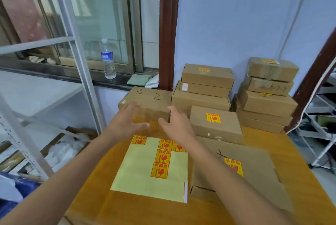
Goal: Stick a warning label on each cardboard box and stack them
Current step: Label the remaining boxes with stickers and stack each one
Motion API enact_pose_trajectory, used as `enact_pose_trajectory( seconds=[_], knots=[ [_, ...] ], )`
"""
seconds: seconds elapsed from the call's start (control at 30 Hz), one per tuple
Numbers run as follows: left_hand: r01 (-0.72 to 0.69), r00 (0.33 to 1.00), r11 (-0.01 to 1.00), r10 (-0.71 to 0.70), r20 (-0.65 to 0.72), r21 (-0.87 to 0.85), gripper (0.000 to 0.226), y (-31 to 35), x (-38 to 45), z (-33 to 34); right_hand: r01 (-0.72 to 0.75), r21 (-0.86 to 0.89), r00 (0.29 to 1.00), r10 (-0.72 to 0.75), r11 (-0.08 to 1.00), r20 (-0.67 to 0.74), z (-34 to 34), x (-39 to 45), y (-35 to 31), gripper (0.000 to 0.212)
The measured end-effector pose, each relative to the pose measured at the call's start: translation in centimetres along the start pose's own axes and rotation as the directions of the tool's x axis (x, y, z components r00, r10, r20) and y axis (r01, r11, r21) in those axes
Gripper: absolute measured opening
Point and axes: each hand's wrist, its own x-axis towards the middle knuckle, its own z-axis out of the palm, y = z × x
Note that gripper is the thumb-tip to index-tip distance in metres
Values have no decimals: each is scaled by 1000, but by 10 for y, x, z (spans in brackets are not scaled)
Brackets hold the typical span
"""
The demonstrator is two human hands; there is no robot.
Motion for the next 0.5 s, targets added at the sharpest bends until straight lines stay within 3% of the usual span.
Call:
enact_pose_trajectory(
  seconds=[0.17,0.27,0.33,0.4,0.5],
  knots=[
    [189,968,976,-203,-146,-110,93,-49,30,4,-162,81,986,158,983,46,34,34,-8,78],
    [325,933,916,-351,-75,-235,104,-76,55,5,-303,303,953,285,903,106,46,55,-3,77],
    [352,928,879,-372,1,-322,96,-85,66,8,-383,549,920,362,742,152,51,64,3,67],
    [325,937,880,-348,-5,-346,80,-89,69,12,-409,648,897,415,642,155,56,68,7,54],
    [319,928,862,-368,-56,-394,62,-87,59,10,-399,589,896,436,702,87,66,70,10,44]
  ],
)
